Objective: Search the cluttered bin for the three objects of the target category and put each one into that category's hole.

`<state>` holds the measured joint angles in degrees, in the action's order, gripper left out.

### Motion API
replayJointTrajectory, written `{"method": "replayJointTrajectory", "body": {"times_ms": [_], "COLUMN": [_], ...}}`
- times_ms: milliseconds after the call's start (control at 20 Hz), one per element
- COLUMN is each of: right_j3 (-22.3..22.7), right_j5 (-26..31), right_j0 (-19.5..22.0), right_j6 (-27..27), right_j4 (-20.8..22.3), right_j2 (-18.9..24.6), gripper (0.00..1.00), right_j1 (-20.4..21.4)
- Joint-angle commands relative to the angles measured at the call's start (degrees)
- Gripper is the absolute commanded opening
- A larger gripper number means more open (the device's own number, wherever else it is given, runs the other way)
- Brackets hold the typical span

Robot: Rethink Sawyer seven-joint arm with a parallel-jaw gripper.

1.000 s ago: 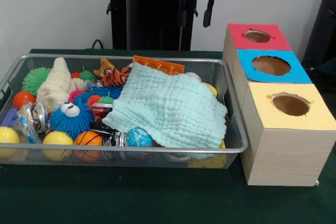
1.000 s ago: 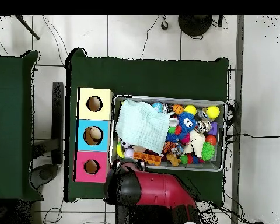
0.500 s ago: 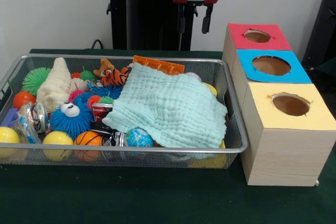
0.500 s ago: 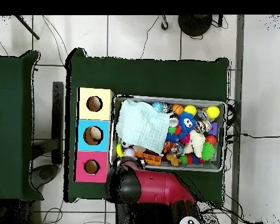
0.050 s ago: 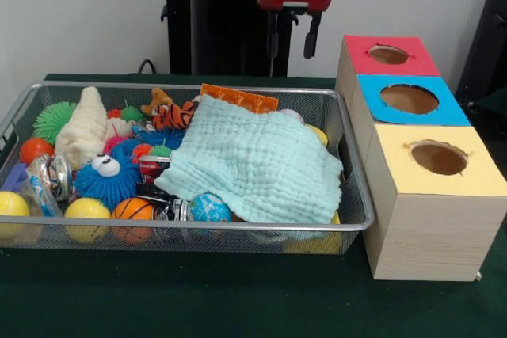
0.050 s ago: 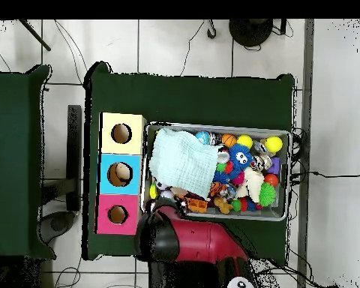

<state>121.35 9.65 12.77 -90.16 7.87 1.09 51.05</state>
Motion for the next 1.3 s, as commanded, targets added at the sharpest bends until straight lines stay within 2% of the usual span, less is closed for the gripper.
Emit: {"method": "replayJointTrajectory", "body": {"times_ms": [50,250,600,1050,1300], "right_j3": [-6.22,-6.95,-7.43,-8.35,-6.59], "right_j5": [-7.25,-8.65,-8.93,-8.07,-4.19], "right_j0": [-0.95,-1.19,-1.38,2.86,6.38], "right_j6": [-9.98,-9.93,-9.71,-7.35,-5.31], "right_j4": [0.16,-0.49,-0.88,0.89,1.33], "right_j2": [-1.29,-1.42,-1.49,1.48,4.35], "gripper": [1.0,1.0,1.0,1.0,1.0], "right_j1": [-4.04,-6.31,-6.96,-7.01,-6.49]}}
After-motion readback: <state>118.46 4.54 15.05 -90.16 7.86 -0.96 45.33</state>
